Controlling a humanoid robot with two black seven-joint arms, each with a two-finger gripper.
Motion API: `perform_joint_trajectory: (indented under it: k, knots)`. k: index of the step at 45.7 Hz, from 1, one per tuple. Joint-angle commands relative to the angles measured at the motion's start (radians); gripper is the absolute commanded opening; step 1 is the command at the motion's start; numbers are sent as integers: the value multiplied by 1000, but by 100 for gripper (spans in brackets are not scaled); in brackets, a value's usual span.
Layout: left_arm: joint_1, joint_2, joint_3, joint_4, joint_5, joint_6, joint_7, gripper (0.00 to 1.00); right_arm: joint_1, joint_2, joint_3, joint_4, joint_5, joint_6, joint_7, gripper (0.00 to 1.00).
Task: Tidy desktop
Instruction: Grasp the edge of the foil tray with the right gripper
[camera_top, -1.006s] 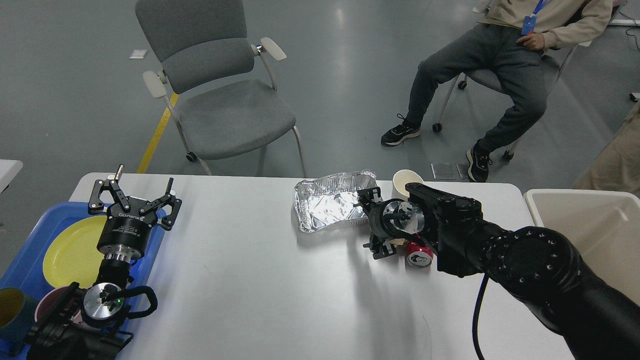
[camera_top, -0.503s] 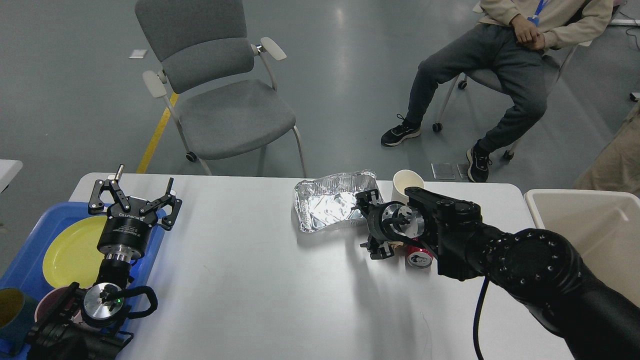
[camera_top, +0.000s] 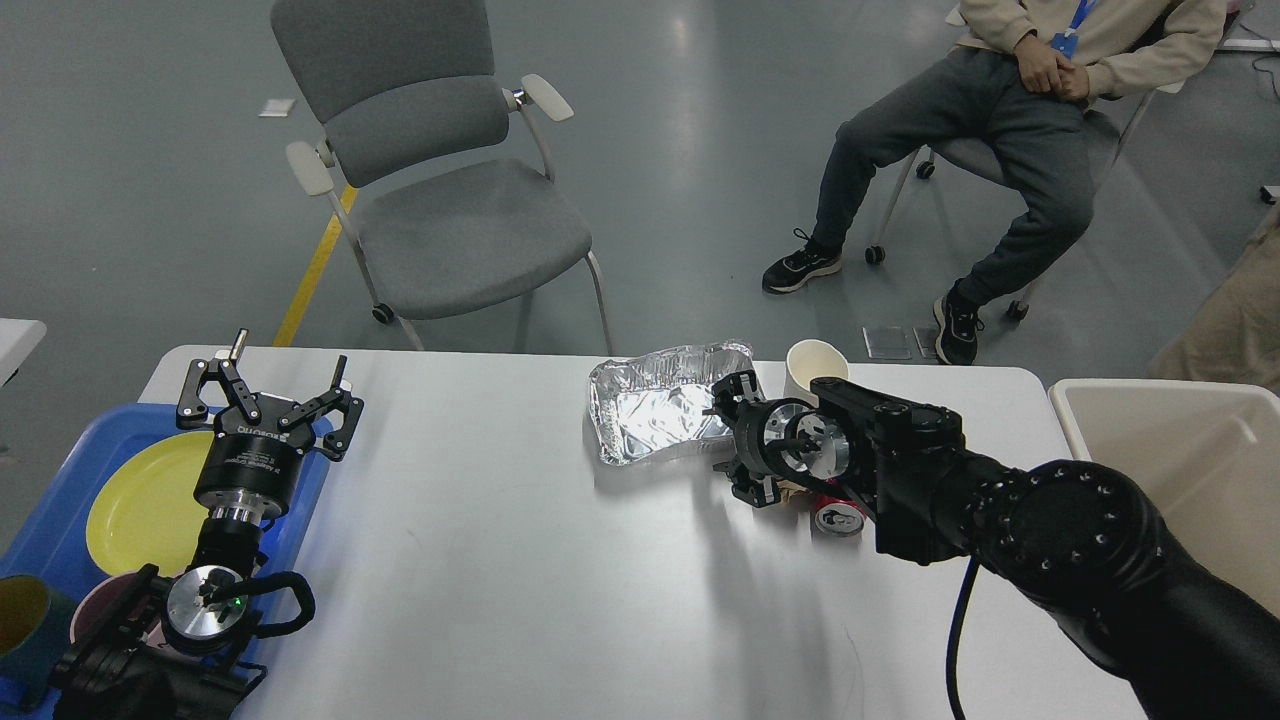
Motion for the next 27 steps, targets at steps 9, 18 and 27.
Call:
perform_joint_trajectory:
  k: [9, 18, 27]
  knots:
    - [0, -1, 0, 0, 0, 0, 0, 96, -2, 0, 5, 2, 0, -9, 10, 41]
    - [0, -1, 0, 0, 0, 0, 0, 96, -18, 0, 5, 3, 2, -8, 12, 35]
    - [0, -1, 0, 0, 0, 0, -2, 96, -32, 0, 5, 8, 0, -8, 18, 35]
